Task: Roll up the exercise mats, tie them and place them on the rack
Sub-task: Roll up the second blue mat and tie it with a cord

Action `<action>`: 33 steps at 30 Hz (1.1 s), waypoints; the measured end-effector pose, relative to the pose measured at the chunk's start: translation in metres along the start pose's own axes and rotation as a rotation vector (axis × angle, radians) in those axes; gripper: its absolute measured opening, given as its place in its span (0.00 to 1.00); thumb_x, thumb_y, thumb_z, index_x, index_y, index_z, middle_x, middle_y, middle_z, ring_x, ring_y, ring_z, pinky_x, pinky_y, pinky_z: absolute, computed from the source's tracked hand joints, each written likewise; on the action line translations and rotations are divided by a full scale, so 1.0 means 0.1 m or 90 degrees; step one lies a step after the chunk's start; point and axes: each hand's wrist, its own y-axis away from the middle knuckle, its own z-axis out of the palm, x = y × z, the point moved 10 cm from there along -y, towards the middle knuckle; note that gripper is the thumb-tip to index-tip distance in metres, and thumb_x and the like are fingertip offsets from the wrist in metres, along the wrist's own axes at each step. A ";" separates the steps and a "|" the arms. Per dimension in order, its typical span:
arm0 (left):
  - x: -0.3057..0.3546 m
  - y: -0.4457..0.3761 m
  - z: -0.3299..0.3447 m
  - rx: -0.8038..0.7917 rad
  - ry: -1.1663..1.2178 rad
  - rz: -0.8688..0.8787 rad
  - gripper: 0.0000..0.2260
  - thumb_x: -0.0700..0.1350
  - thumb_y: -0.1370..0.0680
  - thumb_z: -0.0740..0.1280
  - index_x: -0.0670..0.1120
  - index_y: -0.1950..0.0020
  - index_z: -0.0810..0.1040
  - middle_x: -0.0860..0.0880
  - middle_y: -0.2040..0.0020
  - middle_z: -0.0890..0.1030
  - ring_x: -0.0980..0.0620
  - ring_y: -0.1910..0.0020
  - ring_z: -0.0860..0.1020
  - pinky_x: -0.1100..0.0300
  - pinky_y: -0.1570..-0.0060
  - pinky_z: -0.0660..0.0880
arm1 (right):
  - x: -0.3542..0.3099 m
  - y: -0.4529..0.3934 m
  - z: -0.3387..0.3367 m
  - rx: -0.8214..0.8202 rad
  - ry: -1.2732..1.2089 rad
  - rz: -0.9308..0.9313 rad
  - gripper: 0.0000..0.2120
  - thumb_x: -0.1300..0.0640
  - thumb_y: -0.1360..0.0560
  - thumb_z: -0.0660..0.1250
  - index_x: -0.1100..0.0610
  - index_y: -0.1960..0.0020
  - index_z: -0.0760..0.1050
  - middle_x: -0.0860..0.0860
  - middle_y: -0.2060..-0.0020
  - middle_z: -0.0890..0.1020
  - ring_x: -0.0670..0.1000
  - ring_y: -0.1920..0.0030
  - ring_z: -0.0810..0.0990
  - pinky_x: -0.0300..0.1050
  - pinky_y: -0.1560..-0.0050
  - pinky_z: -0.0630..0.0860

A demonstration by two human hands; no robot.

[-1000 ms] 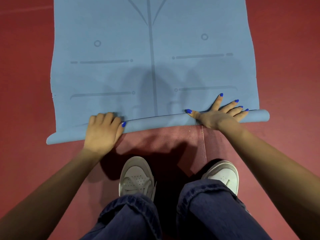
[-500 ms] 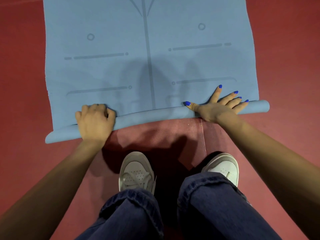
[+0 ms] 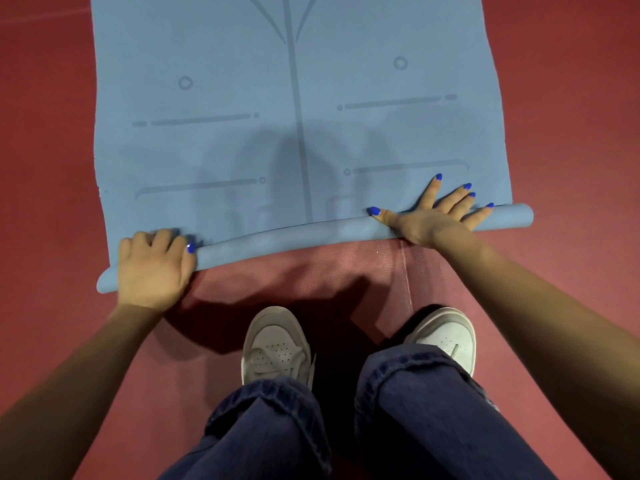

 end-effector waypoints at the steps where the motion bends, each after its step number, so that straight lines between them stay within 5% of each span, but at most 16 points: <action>1: -0.05 0.04 0.02 -0.017 0.008 -0.008 0.16 0.45 0.21 0.54 0.38 0.60 0.75 0.38 0.64 0.76 0.39 0.68 0.71 0.48 0.66 0.63 | 0.00 0.00 0.00 0.000 0.001 0.000 0.63 0.15 0.44 0.47 0.52 0.24 0.29 0.65 0.27 0.34 0.63 0.26 0.33 0.68 0.33 0.30; 6: -0.17 -0.01 0.01 -0.052 0.137 -0.167 0.23 0.50 0.21 0.50 0.36 0.66 0.74 0.37 0.69 0.76 0.36 0.69 0.75 0.56 0.71 0.61 | -0.01 -0.02 -0.01 0.012 0.003 -0.004 0.63 0.15 0.44 0.46 0.53 0.24 0.29 0.66 0.27 0.34 0.63 0.26 0.33 0.69 0.32 0.30; 10: -0.24 -0.07 0.03 -0.021 0.123 -0.152 0.22 0.49 0.22 0.55 0.37 0.68 0.76 0.39 0.68 0.74 0.38 0.67 0.71 0.54 0.68 0.59 | 0.00 -0.04 0.02 0.027 0.007 -0.005 0.63 0.15 0.44 0.46 0.53 0.24 0.30 0.66 0.27 0.34 0.62 0.26 0.33 0.68 0.34 0.29; 15: -0.36 -0.14 0.08 -0.053 0.219 -0.223 0.18 0.54 0.25 0.59 0.38 0.53 0.74 0.39 0.59 0.76 0.36 0.58 0.76 0.46 0.61 0.70 | -0.02 -0.05 0.02 0.062 -0.002 -0.029 0.63 0.15 0.44 0.44 0.54 0.24 0.30 0.64 0.26 0.35 0.59 0.25 0.32 0.69 0.34 0.29; 21: -0.10 -0.37 0.02 0.003 0.121 0.068 0.19 0.47 0.18 0.54 0.38 0.64 0.73 0.39 0.65 0.73 0.39 0.68 0.71 0.47 0.68 0.65 | -0.04 -0.08 -0.03 0.129 -0.028 -0.069 0.62 0.16 0.42 0.44 0.56 0.24 0.33 0.58 0.24 0.36 0.56 0.25 0.33 0.69 0.34 0.29; 24: -0.02 -0.41 0.12 -0.080 0.143 0.124 0.22 0.54 0.22 0.54 0.37 0.57 0.77 0.37 0.61 0.76 0.37 0.65 0.74 0.47 0.63 0.67 | -0.08 -0.08 -0.10 0.222 -0.001 -0.094 0.57 0.19 0.37 0.42 0.56 0.23 0.37 0.57 0.23 0.39 0.56 0.24 0.36 0.70 0.33 0.31; 28: 0.31 -0.33 0.10 -0.148 0.139 0.387 0.30 0.65 0.28 0.58 0.37 0.55 0.80 0.40 0.59 0.81 0.39 0.65 0.80 0.51 0.63 0.74 | -0.16 -0.02 -0.16 0.357 0.093 -0.149 0.47 0.25 0.29 0.37 0.57 0.22 0.41 0.57 0.23 0.43 0.55 0.23 0.40 0.70 0.31 0.35; 33: 0.32 -0.32 0.09 -0.089 0.128 0.426 0.32 0.61 0.20 0.50 0.36 0.52 0.82 0.37 0.57 0.82 0.37 0.63 0.81 0.50 0.66 0.77 | -0.17 -0.09 -0.19 0.387 0.074 -0.174 0.40 0.27 0.27 0.38 0.49 0.22 0.40 0.56 0.23 0.43 0.56 0.23 0.40 0.70 0.31 0.37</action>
